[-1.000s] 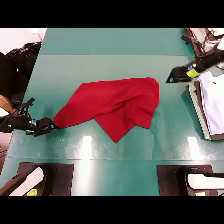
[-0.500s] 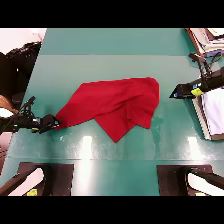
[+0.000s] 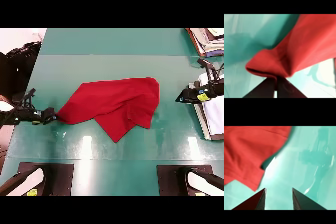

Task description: Fold the shirts.

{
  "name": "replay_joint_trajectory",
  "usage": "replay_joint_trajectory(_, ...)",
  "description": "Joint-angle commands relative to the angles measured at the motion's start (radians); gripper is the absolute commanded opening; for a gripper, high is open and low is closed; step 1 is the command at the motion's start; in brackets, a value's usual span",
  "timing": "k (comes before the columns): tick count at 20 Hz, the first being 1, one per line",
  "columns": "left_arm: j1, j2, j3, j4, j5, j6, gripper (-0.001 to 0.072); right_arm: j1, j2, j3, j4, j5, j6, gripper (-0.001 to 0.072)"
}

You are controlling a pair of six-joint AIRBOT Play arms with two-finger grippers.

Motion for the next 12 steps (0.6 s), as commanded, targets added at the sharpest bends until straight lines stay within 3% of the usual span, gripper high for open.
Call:
replay_joint_trajectory(1, -0.002, 0.003, 0.115, -0.009, -0.042, 0.002, 0.0033, -0.082, -0.089, -0.003, 0.078, 0.007, 0.007, 0.0490)
replay_joint_trajectory(3, -0.002, 0.003, 0.171, -0.020, -0.048, 0.001, 0.0033, -0.096, -0.195, -0.003, 0.174, -0.013, 0.006, 0.0506)
replay_joint_trajectory(5, -0.002, 0.003, 0.198, -0.033, -0.049, 0.001, 0.0033, -0.088, -0.290, -0.002, 0.265, -0.084, 0.005, 0.0444)
replay_joint_trajectory(8, -0.002, 0.003, 0.201, -0.043, -0.045, 0.002, 0.0033, -0.048, -0.400, -0.002, 0.389, -0.192, -0.013, 0.0443)
replay_joint_trajectory(12, -0.002, 0.003, 0.201, -0.045, -0.042, 0.001, 0.0033, 0.031, -0.510, 0.043, 0.407, -0.211, -0.028, 0.0442)
